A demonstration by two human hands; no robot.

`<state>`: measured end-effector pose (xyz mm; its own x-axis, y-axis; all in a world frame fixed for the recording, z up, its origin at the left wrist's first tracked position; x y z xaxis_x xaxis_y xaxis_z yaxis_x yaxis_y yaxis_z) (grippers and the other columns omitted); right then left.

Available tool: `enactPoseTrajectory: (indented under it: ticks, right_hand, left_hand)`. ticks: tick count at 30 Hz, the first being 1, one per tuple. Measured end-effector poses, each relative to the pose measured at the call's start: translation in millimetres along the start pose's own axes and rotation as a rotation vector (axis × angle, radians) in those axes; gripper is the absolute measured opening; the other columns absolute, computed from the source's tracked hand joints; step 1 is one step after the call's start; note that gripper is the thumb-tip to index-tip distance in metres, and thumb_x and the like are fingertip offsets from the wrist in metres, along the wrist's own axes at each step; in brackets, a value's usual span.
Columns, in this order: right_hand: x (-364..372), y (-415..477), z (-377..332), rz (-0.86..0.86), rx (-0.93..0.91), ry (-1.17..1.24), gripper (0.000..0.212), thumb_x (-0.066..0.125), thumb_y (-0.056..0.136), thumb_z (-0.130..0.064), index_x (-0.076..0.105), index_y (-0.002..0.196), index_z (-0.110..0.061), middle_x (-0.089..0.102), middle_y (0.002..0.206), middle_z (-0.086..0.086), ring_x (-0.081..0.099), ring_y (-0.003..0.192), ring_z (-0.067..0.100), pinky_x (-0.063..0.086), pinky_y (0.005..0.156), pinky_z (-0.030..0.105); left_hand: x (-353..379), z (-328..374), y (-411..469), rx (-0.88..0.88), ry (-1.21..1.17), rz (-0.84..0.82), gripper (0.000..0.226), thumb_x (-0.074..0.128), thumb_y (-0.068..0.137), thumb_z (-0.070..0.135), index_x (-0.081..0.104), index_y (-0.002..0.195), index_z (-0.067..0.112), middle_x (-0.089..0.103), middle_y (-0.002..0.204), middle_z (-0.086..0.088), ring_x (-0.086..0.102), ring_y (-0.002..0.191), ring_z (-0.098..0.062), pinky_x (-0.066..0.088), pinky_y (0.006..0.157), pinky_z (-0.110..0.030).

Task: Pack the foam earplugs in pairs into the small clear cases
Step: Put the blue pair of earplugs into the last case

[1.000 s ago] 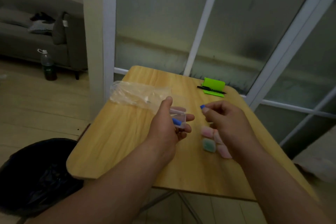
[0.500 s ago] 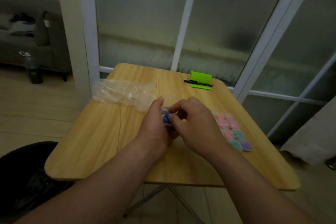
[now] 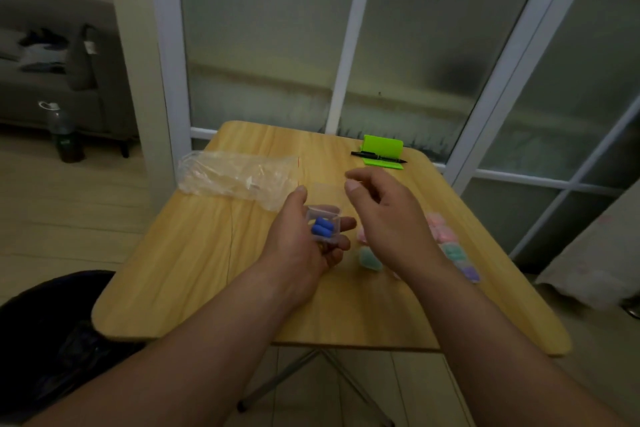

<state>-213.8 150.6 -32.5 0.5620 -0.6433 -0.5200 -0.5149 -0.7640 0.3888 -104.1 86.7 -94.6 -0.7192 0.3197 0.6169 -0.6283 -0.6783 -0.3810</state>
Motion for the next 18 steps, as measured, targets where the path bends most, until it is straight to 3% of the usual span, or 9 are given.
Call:
enactPoseTrajectory:
  ticks: [4, 6, 10, 15, 18]
  right_hand:
    - [13.0, -11.3, -9.3, -0.132, -0.159, -0.175, 0.021, 0.055, 0.106, -0.037, 0.075, 0.107, -0.029, 0.066, 0.102, -0.014, 0.06, 0.098, 0.004, 0.051, 0.085, 0.03]
    - [14.5, -17.6, -10.1, -0.171, -0.212, -0.219, 0.013, 0.063, 0.103, -0.036, 0.073, 0.109, -0.032, 0.065, 0.106, -0.016, 0.056, 0.103, 0.002, 0.047, 0.087, 0.025]
    - [14.7, -24.2, -4.7, -0.268, -0.19, -0.249, 0.02, 0.073, 0.097, -0.037, 0.064, 0.115, -0.038, 0.064, 0.116, -0.019, 0.057, 0.108, -0.001, 0.049, 0.085, 0.021]
    - [8.9, -23.1, 1.1, -0.275, -0.161, -0.2, 0.027, 0.076, 0.096, -0.033, 0.056, 0.114, -0.032, 0.064, 0.117, -0.011, 0.064, 0.097, -0.005, 0.053, 0.07, 0.014]
    - [-1.4, -21.2, 4.9, -0.235, -0.184, -0.241, 0.032, 0.076, 0.095, -0.032, 0.054, 0.118, -0.032, 0.063, 0.12, -0.013, 0.061, 0.109, -0.004, 0.055, 0.085, 0.021]
  left_hand:
    - [-2.8, 2.2, 2.8, -0.028, -0.059, -0.037, 0.071, 0.037, 0.102, 0.066, 0.064, 0.134, 0.008, 0.074, 0.123, -0.021, 0.069, 0.111, -0.031, 0.053, 0.091, -0.04]
    - [-5.6, 7.3, 3.1, -0.035, -0.084, -0.058, 0.076, 0.035, 0.103, 0.067, 0.059, 0.139, 0.004, 0.072, 0.127, -0.022, 0.069, 0.117, -0.033, 0.052, 0.104, -0.043]
    - [-1.9, 11.0, -5.7, -0.033, -0.088, -0.11, 0.076, 0.035, 0.106, 0.063, 0.053, 0.14, -0.003, 0.072, 0.125, -0.023, 0.073, 0.08, -0.024, 0.058, 0.083, -0.039]
    - [3.0, 8.9, -13.3, -0.046, -0.013, -0.189, 0.053, 0.043, 0.109, 0.042, 0.054, 0.134, -0.003, 0.071, 0.123, -0.028, 0.074, 0.104, -0.034, 0.063, 0.08, -0.041]
    - [3.7, 8.9, -14.4, -0.02, 0.155, -0.235, 0.038, 0.048, 0.11, 0.025, 0.057, 0.133, -0.003, 0.073, 0.119, -0.027, 0.075, 0.107, -0.033, 0.065, 0.082, -0.041]
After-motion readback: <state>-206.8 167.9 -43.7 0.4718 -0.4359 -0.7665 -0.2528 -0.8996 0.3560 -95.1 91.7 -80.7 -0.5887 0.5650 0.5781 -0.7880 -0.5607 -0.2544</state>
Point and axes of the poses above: each hand's wrist, its own y-axis towards the middle knuckle, its own x-axis out of the palm, z = x × y, the point moved 5 cm from there along y, towards the middle knuckle
